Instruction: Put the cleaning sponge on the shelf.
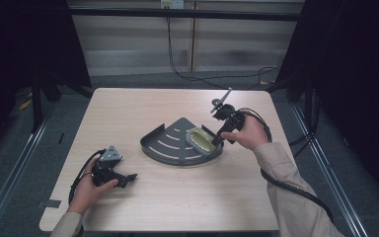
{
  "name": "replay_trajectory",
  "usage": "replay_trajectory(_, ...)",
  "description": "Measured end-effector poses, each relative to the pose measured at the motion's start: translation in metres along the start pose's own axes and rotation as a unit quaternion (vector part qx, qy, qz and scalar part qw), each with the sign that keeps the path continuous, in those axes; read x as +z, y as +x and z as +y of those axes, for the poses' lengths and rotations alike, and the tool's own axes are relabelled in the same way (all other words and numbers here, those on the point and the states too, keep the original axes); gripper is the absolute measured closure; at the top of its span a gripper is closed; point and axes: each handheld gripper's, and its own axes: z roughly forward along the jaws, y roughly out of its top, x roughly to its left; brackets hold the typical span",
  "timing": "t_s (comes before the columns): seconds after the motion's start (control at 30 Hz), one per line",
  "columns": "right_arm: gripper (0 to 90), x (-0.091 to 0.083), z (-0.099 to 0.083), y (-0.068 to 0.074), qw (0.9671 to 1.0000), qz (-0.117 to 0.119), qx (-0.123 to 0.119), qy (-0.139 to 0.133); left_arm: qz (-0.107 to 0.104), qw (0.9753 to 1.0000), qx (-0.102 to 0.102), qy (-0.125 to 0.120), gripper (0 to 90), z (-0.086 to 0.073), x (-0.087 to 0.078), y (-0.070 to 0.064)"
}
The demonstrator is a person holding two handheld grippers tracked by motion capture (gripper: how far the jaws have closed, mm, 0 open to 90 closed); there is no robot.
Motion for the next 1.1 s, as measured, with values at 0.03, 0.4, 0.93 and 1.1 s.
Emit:
replay_trajectory(0.03,17.5,0.0,-0.001,0.0,1.0,0.0,0.002,0.001,0.0,1.0,0.0,-0.001,4.3,0.0,0.0,0.0)
replay_trajectory(0.4,16.4,-0.003,-0.017,0.002,0.9999,0.006,-0.009,0.001,0.0,1.0,0.003,0.003,4.3,0.0,0.0,0.0)
replay_trajectory(0.93,16.7,0.0,-0.053,0.002,0.9999,0.011,-0.007,-0.001,0.0,1.0,0.003,0.001,4.2,0.0,0.0,0.0)
replay_trajectory(1.1,16.8,0.002,-0.064,0.001,0.9999,0.01,-0.004,0.003,0.0,1.0,0.003,0.002,4.3,0.0,0.0,0.0)
